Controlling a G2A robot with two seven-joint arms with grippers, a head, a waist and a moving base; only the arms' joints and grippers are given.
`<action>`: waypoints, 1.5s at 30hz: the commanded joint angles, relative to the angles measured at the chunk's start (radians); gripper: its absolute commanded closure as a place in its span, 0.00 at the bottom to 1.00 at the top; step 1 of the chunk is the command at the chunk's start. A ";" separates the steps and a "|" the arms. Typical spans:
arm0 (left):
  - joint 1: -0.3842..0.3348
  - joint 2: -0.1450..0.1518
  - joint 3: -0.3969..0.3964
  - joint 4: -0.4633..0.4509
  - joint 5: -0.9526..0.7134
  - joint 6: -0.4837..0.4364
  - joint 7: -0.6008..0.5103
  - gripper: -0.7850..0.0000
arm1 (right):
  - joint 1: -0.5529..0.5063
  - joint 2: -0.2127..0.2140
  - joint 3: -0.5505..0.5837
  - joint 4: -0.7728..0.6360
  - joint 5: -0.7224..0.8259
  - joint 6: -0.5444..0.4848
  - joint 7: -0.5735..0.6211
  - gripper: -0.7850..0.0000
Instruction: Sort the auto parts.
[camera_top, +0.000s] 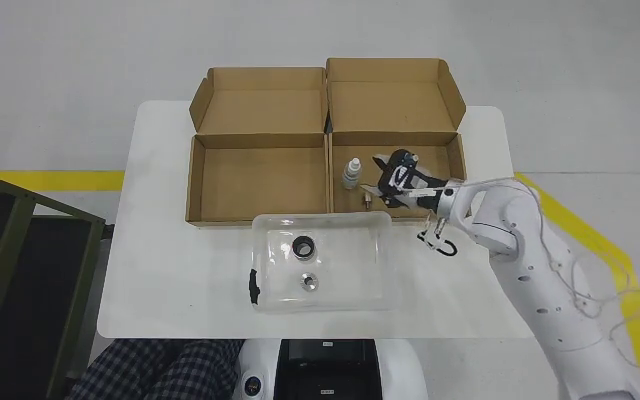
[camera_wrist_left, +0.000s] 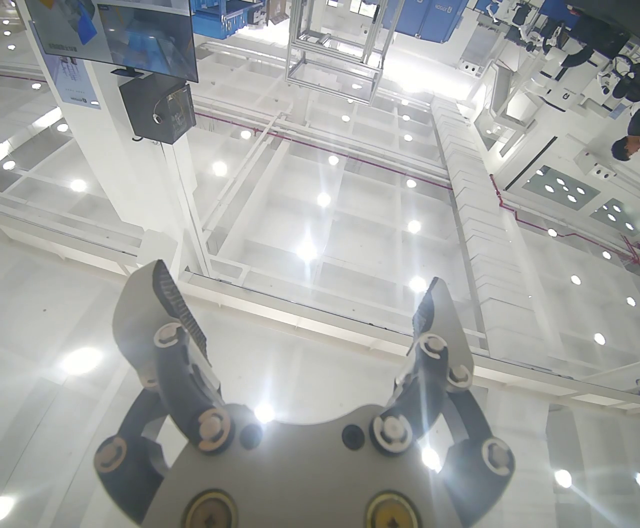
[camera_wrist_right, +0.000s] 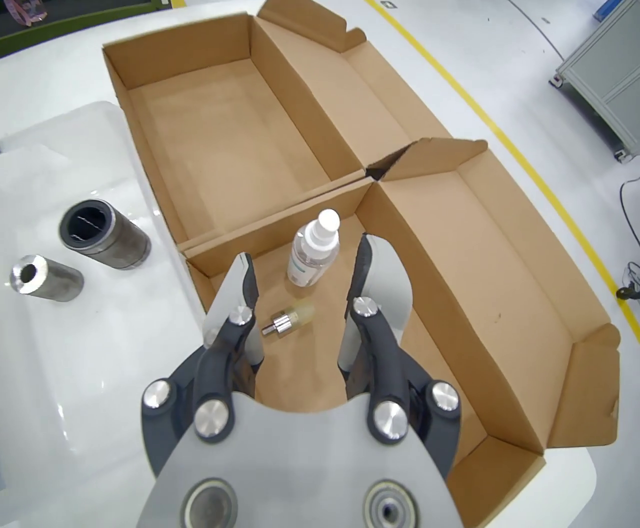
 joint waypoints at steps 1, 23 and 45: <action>0.000 0.000 0.000 0.000 0.000 0.000 0.000 0.00 | -0.028 0.005 0.014 -0.041 0.002 -0.011 0.000 0.55; 0.000 0.000 0.000 0.000 0.000 0.000 0.000 0.00 | -0.186 0.014 -0.099 -0.241 -0.064 -0.109 -0.009 0.47; 0.000 0.000 0.000 0.000 0.000 0.000 0.000 0.00 | -0.102 -0.016 -0.277 -0.073 -0.108 -0.148 -0.007 0.47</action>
